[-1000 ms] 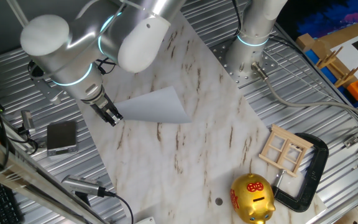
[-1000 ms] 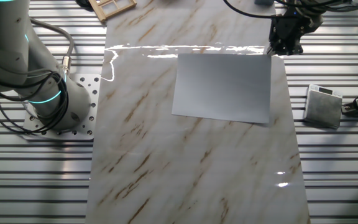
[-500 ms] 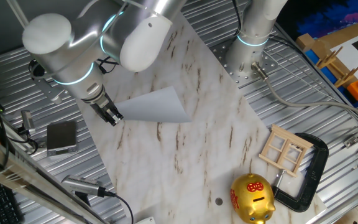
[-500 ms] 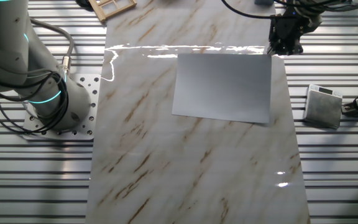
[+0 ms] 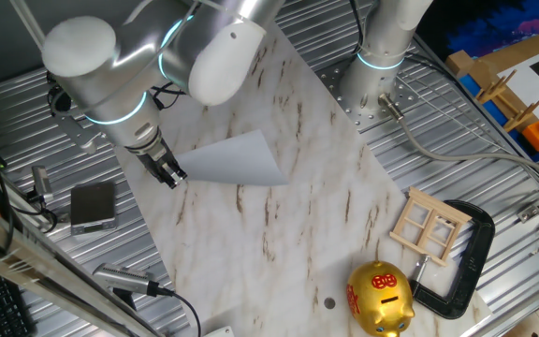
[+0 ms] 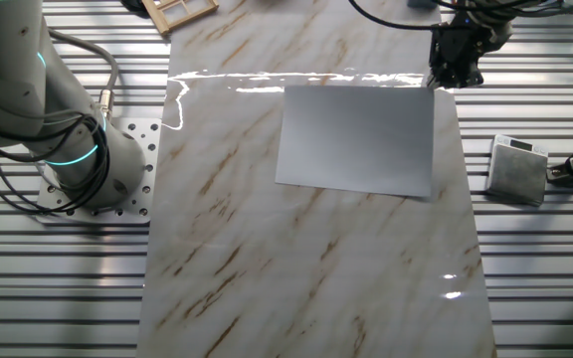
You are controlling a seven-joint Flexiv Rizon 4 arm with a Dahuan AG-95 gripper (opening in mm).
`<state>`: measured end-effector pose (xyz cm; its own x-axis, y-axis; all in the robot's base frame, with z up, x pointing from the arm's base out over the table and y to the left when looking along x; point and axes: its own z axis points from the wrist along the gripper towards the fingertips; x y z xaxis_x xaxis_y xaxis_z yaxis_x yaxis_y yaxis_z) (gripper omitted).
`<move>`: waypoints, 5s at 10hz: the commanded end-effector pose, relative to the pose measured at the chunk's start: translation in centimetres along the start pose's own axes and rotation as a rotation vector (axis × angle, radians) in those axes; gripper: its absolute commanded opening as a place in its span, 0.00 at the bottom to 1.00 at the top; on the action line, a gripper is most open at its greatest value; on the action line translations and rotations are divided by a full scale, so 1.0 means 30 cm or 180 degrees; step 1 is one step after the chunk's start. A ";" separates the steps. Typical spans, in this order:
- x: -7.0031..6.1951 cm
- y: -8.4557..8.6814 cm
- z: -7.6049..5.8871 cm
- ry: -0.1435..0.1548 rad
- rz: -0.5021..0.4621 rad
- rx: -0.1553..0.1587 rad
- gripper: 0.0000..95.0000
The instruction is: Flip over and spread out the paper that is laid flat on the table
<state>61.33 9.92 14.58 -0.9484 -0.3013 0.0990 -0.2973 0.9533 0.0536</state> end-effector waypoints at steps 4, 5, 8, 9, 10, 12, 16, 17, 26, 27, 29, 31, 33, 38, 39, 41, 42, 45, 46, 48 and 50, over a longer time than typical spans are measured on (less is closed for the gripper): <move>0.000 0.000 -0.002 0.0005 -0.0008 0.0017 0.00; 0.000 0.000 -0.002 0.0001 -0.0009 0.0018 0.00; 0.000 0.000 -0.002 -0.0012 0.0017 0.0035 0.00; 0.000 0.000 -0.002 -0.0015 0.0014 0.0035 0.00; 0.000 0.000 -0.002 -0.0014 0.0007 0.0034 0.00; 0.004 0.001 -0.015 -0.0009 0.0020 0.0038 0.00; 0.130 -0.051 -0.202 -0.0021 -0.0039 -0.0001 0.00; 0.160 -0.071 -0.229 -0.0026 -0.0061 -0.0021 0.00; 0.298 -0.156 -0.318 -0.0017 -0.0255 -0.0111 0.00; 0.298 -0.156 -0.318 -0.0013 -0.0251 -0.0104 0.00; 0.297 -0.155 -0.318 -0.0010 -0.0247 -0.0091 0.00; 0.297 -0.155 -0.318 -0.0039 -0.0213 -0.0087 0.00; 0.297 -0.155 -0.318 -0.0065 -0.0227 -0.0099 0.00; 0.297 -0.155 -0.318 -0.0068 -0.0122 -0.0085 0.00; 0.297 -0.155 -0.318 -0.0071 -0.0078 -0.0084 0.00; 0.297 -0.155 -0.318 -0.0049 -0.0021 -0.0083 0.00; 0.303 -0.147 -0.352 -0.0039 -0.0010 -0.0082 0.00; 0.372 -0.108 -0.533 -0.0009 0.0073 -0.0029 0.00; 0.405 -0.107 -0.584 -0.0027 0.0050 -0.0034 0.00; 0.445 -0.118 -0.631 -0.0030 0.0021 -0.0057 0.00; 0.499 -0.148 -0.681 -0.0112 -0.0008 -0.0258 0.00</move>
<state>50.76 0.79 36.05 -0.9498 -0.3044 0.0728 -0.2953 0.9486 0.1139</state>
